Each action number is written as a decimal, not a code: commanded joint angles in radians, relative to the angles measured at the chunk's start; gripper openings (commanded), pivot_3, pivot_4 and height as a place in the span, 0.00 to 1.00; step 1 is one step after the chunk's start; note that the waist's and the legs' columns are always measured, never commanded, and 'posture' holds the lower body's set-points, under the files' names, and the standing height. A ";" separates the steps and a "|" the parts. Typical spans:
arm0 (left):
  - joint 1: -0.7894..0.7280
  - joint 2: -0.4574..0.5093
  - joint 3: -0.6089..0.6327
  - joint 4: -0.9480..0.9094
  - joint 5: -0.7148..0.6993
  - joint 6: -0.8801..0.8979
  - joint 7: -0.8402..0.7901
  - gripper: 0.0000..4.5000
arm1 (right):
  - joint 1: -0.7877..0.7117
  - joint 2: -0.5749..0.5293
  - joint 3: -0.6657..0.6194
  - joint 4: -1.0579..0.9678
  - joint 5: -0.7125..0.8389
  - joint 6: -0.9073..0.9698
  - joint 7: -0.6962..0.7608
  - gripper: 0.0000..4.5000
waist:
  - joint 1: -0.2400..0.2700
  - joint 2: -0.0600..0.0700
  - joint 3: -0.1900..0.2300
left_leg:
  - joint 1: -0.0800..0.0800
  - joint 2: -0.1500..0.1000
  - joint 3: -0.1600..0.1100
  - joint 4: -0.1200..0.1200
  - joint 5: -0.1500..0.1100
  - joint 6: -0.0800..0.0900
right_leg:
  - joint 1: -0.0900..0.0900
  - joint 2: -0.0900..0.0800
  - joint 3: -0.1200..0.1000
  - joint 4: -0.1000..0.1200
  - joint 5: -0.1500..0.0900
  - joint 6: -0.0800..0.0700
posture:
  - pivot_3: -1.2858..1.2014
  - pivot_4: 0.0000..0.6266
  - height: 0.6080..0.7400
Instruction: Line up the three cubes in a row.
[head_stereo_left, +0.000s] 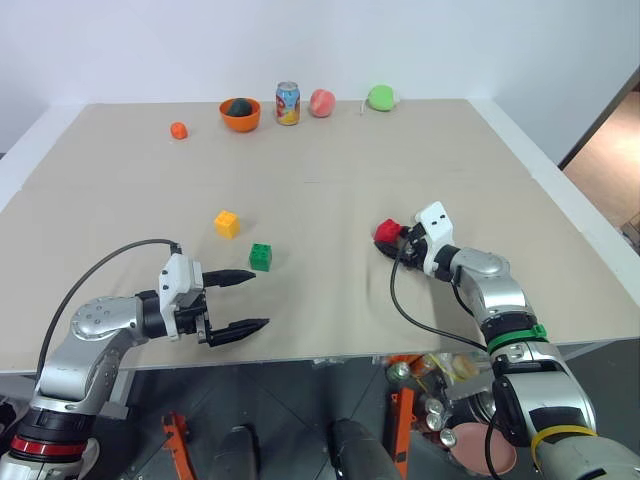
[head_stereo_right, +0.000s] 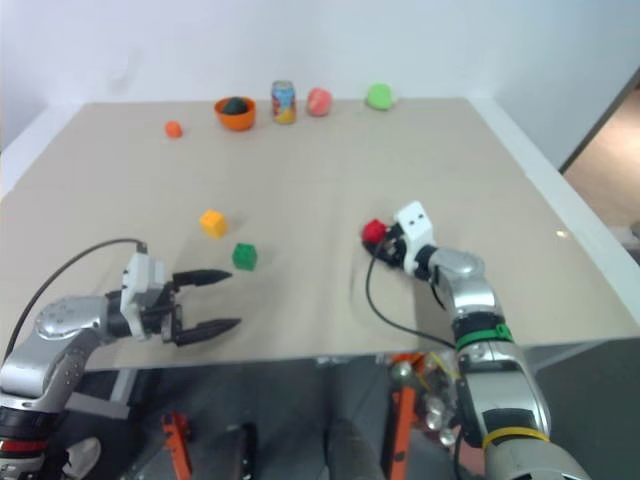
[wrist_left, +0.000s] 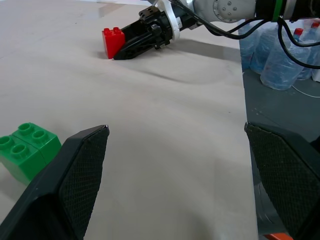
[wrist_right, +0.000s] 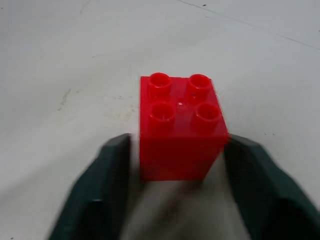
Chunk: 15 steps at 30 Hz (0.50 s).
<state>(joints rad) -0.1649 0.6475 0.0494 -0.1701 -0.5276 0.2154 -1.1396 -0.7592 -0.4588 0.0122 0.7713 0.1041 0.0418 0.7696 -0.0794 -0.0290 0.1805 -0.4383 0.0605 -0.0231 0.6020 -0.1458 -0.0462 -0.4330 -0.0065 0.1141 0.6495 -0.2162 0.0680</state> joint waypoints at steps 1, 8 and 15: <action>-0.006 0.022 0.046 -0.026 -0.015 -0.012 -0.001 1.00 | -0.013 -0.018 -0.008 -0.008 -0.002 -0.008 0.029 0.28 | 0.000 0.000 0.000 | 0.000 0.000 0.000 0.000 0.000 0.000 | 0.000 0.000 0.000 0.000 0.000 0.000 | 0.52 0.24 1.00; -0.063 0.056 0.068 0.052 -0.034 0.003 -0.057 1.00 | 0.009 -0.047 0.025 -0.079 0.024 0.017 0.215 0.27 | 0.000 0.000 0.000 | 0.000 0.000 0.000 0.000 0.000 0.000 | 0.000 0.000 0.000 0.000 0.000 0.000 | 0.52 0.24 1.00; -0.132 0.081 0.074 0.103 -0.067 0.032 -0.121 1.00 | 0.032 -0.102 0.126 -0.245 0.083 0.097 0.586 0.27 | 0.000 0.000 0.000 | 0.000 0.000 0.000 0.000 0.000 0.000 | 0.000 0.001 0.000 0.001 -0.001 0.001 | 0.52 0.24 1.00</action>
<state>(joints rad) -0.2838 0.7157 0.0928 -0.0588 -0.5724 0.2439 -1.2492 -0.7073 -0.5397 0.1232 0.5700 0.1745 0.1333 1.2899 -0.0792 -0.0285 0.1807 -0.4381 0.0606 -0.0236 0.6018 -0.1458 -0.0462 -0.4333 -0.0057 0.1141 0.6509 -0.2168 0.0685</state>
